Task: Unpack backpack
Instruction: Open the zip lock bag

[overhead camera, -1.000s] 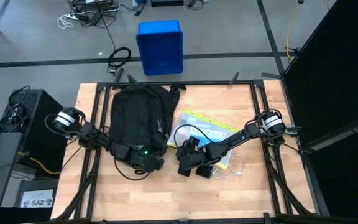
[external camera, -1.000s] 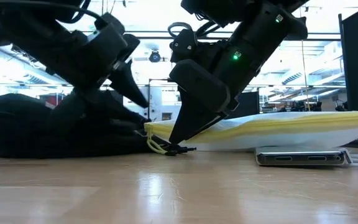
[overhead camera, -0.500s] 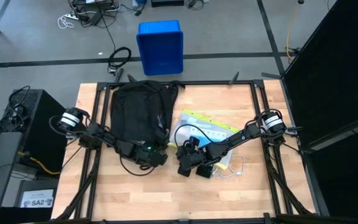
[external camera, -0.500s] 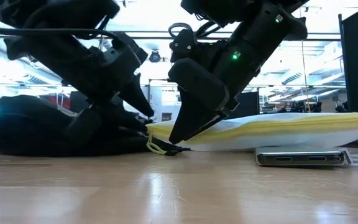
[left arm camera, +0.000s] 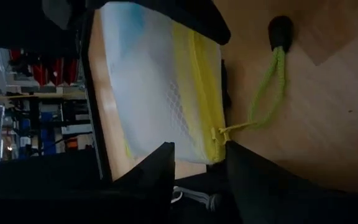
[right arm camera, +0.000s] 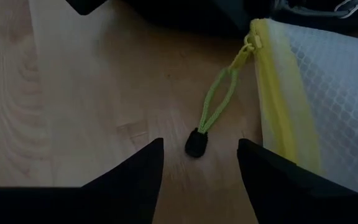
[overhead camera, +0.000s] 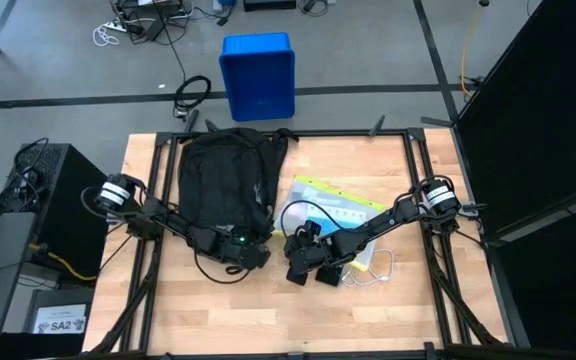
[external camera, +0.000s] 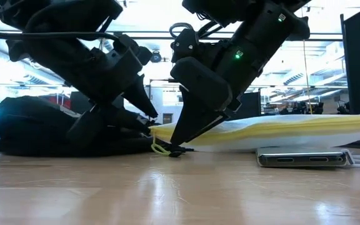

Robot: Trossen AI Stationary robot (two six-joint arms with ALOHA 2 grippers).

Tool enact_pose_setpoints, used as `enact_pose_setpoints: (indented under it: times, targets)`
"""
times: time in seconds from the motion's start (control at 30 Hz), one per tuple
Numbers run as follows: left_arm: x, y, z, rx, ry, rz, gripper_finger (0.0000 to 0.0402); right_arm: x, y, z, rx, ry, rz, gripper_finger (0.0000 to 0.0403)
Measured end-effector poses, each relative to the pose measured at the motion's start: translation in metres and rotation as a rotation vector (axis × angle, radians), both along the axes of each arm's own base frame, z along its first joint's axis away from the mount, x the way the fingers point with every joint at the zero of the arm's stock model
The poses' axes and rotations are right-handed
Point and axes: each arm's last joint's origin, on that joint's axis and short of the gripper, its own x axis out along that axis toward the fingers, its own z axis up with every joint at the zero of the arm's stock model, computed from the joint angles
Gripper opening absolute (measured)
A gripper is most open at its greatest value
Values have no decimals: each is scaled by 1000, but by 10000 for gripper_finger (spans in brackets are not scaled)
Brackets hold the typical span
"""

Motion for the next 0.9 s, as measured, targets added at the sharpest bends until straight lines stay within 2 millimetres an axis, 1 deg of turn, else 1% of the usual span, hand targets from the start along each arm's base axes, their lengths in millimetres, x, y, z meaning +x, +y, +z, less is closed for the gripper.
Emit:
enact_pose_setpoints:
  times: [0.2, 0.37, 0.47, 0.67, 0.8, 0.9]
  targets:
    - [-2, -2, -1, -73, 66, 3, 129, 0, 1, 0, 12, 4, 7, 198]
    - [0, -1, 0, -55, 36, 15, 129, 0, 1, 0, 21, 6, 12, 201]
    - [4, 3, 1, -59, 11, 17, 129, 0, 1, 0, 23, 4, 13, 195]
    - [13, 12, -5, -68, -6, 29, 129, 1, 1, 0, 25, -2, 13, 179]
    - [20, 14, -5, -63, -47, 1, 128, 1, 1, 0, 25, -4, 13, 171]
    - [20, 14, -5, -67, -48, -2, 115, 1, 1, 0, 25, -4, 13, 167]
